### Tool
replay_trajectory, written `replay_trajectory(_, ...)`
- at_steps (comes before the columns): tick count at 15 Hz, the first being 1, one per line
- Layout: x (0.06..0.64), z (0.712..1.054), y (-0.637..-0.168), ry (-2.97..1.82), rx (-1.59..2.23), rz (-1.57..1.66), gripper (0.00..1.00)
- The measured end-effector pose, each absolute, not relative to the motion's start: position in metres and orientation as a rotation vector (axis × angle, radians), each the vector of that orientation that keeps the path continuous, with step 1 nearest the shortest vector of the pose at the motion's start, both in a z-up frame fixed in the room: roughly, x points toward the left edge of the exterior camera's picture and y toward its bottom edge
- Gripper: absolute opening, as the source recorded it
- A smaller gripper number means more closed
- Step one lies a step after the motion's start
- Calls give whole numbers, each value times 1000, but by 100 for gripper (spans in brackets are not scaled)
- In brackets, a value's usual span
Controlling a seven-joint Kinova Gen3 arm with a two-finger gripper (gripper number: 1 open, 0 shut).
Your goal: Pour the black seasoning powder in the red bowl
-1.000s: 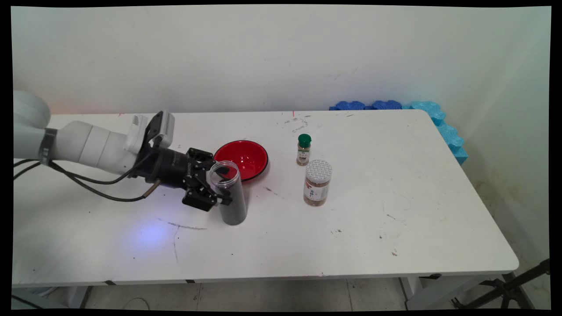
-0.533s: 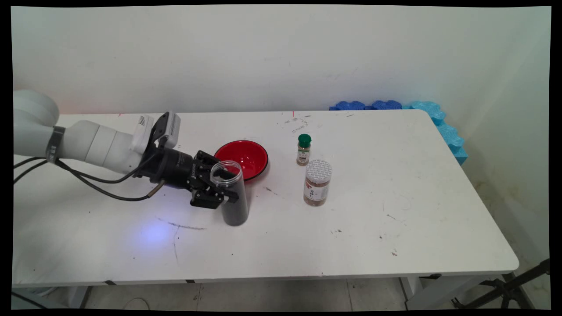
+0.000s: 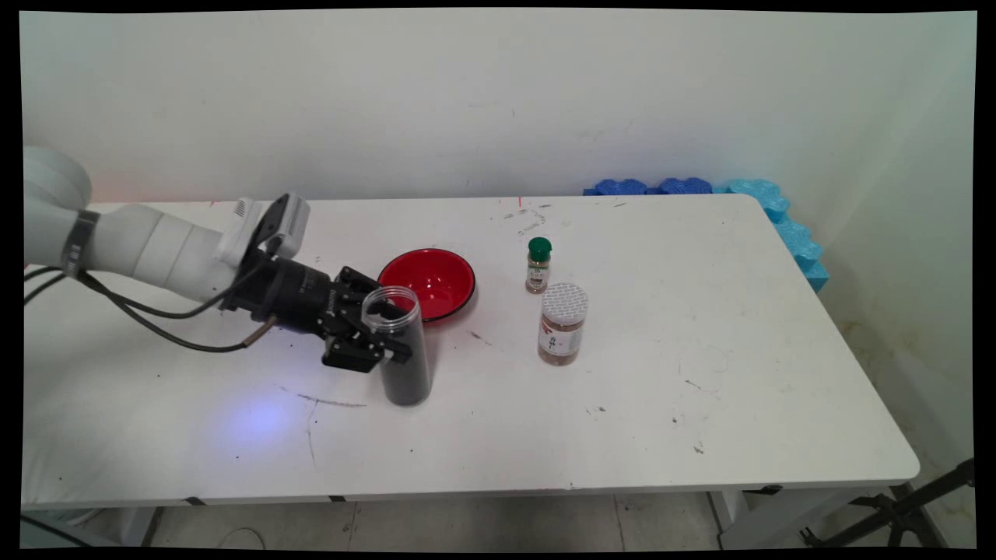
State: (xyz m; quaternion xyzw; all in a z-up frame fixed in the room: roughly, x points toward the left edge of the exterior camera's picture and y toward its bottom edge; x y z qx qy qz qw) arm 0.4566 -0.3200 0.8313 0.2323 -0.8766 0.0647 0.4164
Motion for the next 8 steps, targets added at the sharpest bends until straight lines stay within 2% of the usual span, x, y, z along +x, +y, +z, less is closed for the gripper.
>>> replay_trajectory(8,472,878,-317,-2176,547,153,0)
